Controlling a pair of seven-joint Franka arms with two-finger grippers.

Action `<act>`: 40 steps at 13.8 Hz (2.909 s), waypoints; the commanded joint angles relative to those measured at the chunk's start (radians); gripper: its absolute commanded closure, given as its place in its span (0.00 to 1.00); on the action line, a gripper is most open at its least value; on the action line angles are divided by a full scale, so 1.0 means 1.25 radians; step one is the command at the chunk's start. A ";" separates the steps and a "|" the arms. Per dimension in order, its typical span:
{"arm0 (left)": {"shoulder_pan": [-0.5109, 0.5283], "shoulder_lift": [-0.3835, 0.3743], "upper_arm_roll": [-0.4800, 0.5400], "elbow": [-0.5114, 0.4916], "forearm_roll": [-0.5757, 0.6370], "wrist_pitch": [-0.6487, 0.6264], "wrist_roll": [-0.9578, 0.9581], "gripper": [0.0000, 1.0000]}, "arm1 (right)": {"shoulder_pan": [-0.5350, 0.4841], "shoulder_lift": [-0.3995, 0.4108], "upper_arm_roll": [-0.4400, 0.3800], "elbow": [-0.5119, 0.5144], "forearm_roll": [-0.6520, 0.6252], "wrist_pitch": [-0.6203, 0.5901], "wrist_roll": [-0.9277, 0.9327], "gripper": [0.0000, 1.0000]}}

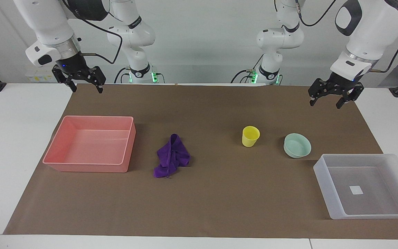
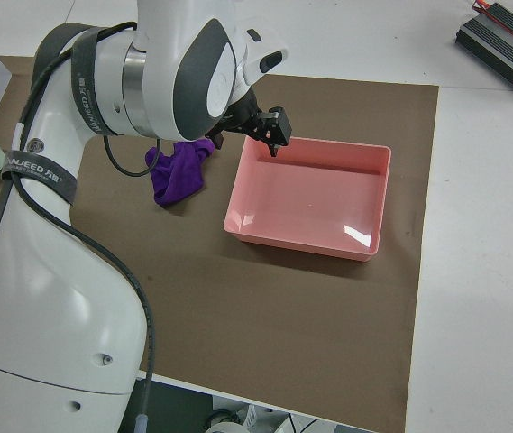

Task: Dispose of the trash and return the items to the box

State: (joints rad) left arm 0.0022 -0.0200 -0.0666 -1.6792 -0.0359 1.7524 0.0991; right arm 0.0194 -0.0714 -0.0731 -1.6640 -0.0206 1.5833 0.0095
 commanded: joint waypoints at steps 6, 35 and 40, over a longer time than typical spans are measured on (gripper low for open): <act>0.037 0.140 -0.006 -0.043 0.014 0.201 -0.001 0.00 | -0.007 -0.014 0.003 -0.019 0.014 0.002 0.013 0.00; 0.099 0.123 -0.011 -0.208 0.002 0.362 0.010 1.00 | 0.256 0.406 0.067 -0.064 0.066 0.623 0.254 0.00; 0.107 0.189 -0.006 -0.072 -0.007 0.398 0.010 1.00 | 0.262 0.433 0.067 -0.095 0.056 0.657 0.239 0.00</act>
State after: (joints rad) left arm 0.1213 0.1557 -0.0685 -1.8456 -0.0408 2.2303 0.1048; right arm 0.3480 0.4493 0.0075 -1.7693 0.0562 2.3637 0.3081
